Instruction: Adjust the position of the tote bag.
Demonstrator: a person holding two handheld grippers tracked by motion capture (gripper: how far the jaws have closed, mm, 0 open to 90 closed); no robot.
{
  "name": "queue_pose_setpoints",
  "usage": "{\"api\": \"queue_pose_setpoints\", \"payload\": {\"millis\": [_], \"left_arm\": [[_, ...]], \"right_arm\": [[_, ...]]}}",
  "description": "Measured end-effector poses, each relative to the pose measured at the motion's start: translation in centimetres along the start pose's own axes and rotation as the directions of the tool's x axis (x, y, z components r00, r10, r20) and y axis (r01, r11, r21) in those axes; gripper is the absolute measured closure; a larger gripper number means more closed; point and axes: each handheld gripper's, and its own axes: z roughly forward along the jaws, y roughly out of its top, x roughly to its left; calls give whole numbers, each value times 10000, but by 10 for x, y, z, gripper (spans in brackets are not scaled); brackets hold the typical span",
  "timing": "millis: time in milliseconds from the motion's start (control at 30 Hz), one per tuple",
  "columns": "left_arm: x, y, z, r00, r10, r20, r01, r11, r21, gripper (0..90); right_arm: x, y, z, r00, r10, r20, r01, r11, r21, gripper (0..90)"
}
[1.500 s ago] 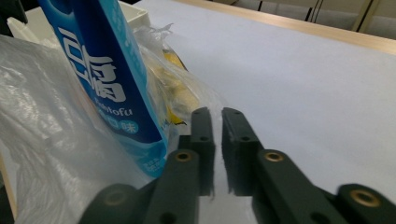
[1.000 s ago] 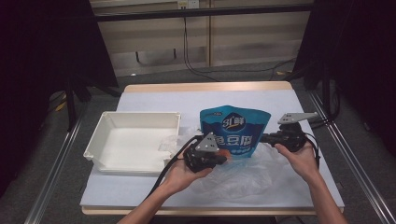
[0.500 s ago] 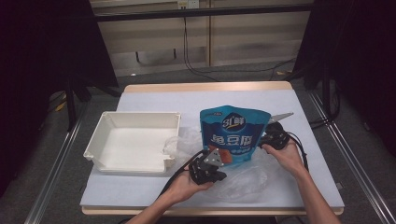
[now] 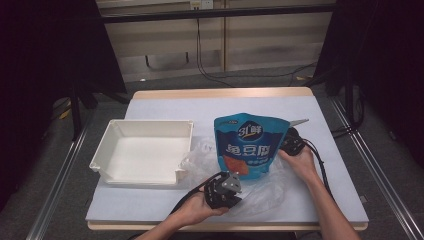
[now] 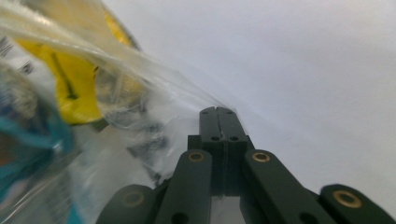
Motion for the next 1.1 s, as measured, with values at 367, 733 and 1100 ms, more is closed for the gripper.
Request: {"api": "queue_pose_setpoints", "payload": {"millis": [367,733,1100], "left_arm": [[-16,-9,-5,9976,244,642,-246,9997,17,900],[-20,-12,-4,9991,130,405,-120,9996,-238,900],[1,-17,-8,9983,-580,-53,576,9966,-592,900]], "right_arm": [[-20,6,6,9938,607,927,-554,9967,-591,900],[-30,14,11,9798,1112,1662,-1004,9923,-723,900],[-33,15,11,9779,1295,1639,-1155,9890,-924,900]]}}
